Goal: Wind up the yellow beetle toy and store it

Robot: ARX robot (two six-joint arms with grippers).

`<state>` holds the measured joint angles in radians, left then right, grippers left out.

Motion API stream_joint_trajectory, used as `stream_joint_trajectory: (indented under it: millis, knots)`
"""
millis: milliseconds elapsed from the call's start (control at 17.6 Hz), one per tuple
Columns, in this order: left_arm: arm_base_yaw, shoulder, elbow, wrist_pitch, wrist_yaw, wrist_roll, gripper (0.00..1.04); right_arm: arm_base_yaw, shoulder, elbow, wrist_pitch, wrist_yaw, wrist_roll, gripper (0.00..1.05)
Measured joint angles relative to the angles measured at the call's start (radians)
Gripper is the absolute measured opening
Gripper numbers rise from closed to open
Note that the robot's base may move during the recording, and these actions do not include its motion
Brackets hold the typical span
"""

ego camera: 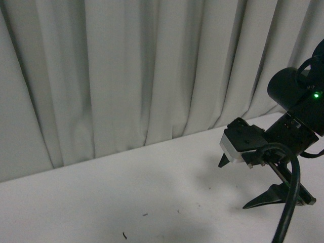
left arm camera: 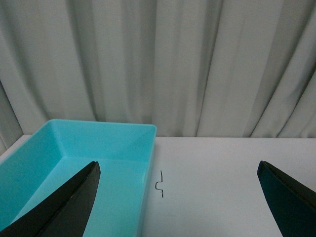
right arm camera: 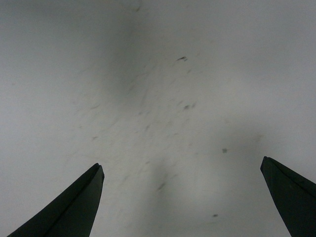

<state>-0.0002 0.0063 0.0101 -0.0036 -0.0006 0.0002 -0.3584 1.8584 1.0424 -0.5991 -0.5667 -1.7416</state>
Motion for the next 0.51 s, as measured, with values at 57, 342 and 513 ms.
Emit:
stream_joint_trajectory:
  millis: [57,342,513]
  knots:
    - [0.0,0.0,0.0,0.0,0.0,0.0,0.98,0.009,-0.036,0.022,-0.011,-0.019,0.0,0.98]
    - [0.0,0.0,0.0,0.0,0.0,0.0,0.98,0.039,-0.193,0.101,-0.045,-0.073,0.008,0.98]
    - [0.0,0.0,0.0,0.0,0.0,0.0,0.98,0.115,-0.404,-0.219,0.689,0.213,0.447,0.78]
